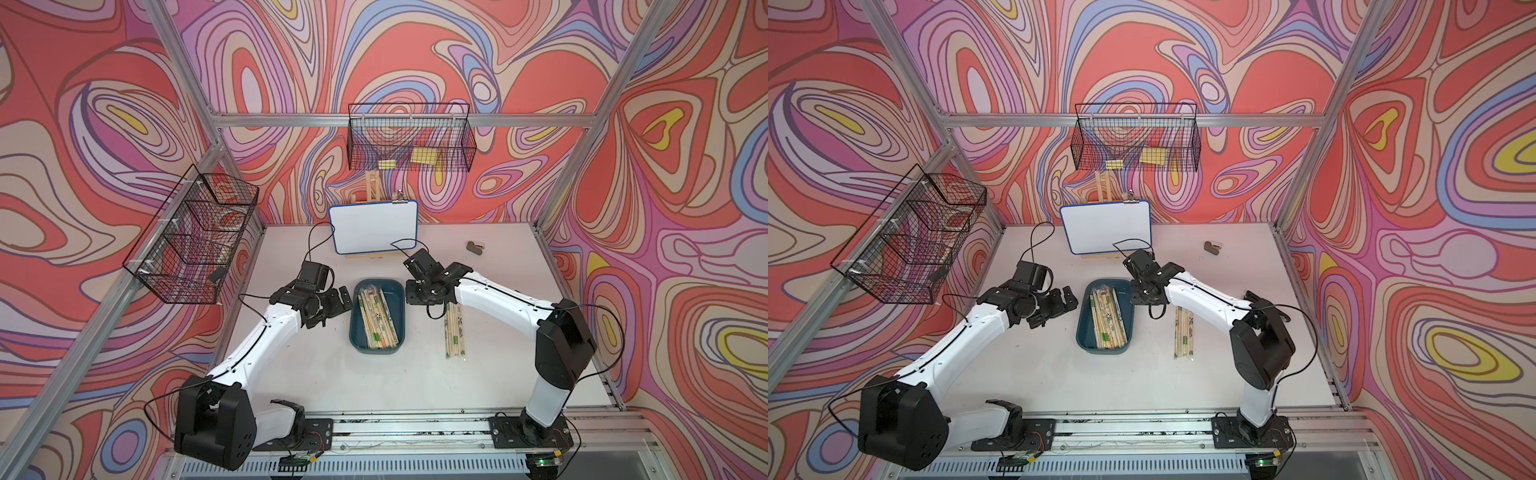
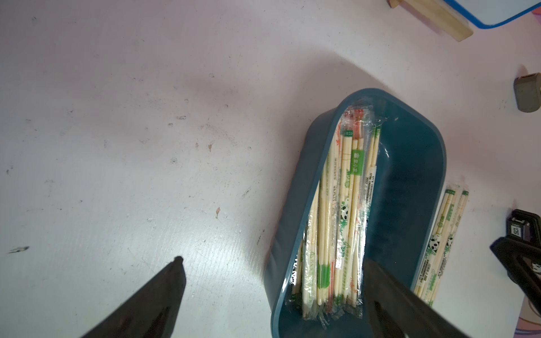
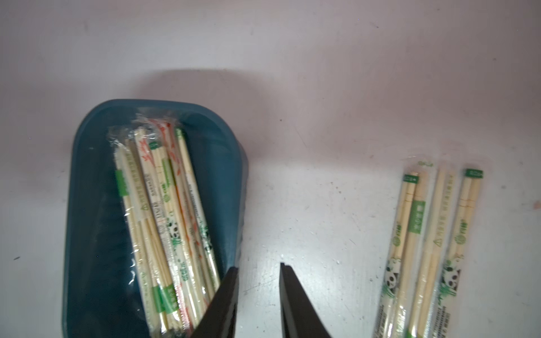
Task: Take the paired disposable chopsticks out of the storage box
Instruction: Place the paired disposable chopsticks at the center of the board, then pick up the paired disposable chopsticks from the storage box.
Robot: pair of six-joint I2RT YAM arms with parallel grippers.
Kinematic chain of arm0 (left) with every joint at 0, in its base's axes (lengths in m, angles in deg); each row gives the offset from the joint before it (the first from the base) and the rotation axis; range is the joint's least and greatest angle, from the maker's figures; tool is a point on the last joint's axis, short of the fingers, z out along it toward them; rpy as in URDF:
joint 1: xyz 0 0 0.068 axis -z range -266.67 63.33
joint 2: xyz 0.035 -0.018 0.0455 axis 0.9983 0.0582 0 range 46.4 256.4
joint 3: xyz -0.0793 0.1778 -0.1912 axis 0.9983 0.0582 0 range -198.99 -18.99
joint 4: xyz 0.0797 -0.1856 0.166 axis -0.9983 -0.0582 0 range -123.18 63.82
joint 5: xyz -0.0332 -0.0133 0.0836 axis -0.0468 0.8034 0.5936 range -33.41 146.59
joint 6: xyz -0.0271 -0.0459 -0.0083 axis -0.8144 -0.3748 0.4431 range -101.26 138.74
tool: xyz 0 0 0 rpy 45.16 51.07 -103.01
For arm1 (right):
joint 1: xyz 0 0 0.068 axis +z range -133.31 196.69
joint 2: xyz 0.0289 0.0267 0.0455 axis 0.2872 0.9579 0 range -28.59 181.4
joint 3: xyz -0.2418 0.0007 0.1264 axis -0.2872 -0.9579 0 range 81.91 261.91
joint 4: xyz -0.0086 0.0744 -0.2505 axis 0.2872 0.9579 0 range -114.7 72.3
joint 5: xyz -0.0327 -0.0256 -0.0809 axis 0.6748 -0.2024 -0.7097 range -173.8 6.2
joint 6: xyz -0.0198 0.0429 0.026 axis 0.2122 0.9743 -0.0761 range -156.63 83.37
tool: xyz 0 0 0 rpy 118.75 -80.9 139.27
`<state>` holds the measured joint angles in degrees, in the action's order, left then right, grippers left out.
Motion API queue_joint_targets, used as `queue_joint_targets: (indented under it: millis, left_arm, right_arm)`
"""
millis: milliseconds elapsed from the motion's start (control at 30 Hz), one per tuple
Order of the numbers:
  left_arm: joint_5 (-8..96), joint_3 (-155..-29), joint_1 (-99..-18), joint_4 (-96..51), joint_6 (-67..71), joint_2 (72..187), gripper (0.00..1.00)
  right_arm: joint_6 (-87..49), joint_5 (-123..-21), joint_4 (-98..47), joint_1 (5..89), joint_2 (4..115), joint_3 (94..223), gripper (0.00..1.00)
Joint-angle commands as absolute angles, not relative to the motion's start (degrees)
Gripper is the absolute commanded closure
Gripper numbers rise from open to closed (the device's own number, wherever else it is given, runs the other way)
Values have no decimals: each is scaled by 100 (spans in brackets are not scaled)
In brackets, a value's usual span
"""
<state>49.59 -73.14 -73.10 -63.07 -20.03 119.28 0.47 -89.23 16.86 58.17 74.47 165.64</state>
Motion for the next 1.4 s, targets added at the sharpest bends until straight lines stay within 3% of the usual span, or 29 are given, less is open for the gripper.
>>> queue_joint_targets:
  millis: [0, 567, 967, 1367]
  left_arm:
    - [5089, -7289, -7354, -6381, -1865, 11919, 0]
    - [4946, -7134, -7781, -6397, -1770, 11750, 0]
    - [4888, -7043, -7787, -6337, -1796, 11734, 0]
    - [4879, -7015, -7793, -6310, -1759, 11733, 0]
  right_arm:
    - [7, -8437, 1406, 5959, 7632, 16874, 71]
    - [-98, -8654, 1925, 6283, 9365, 18349, 78]
    - [-146, -9077, 2231, 6284, 9899, 18758, 81]
    - [-192, -9156, 2412, 6283, 10326, 19160, 78]
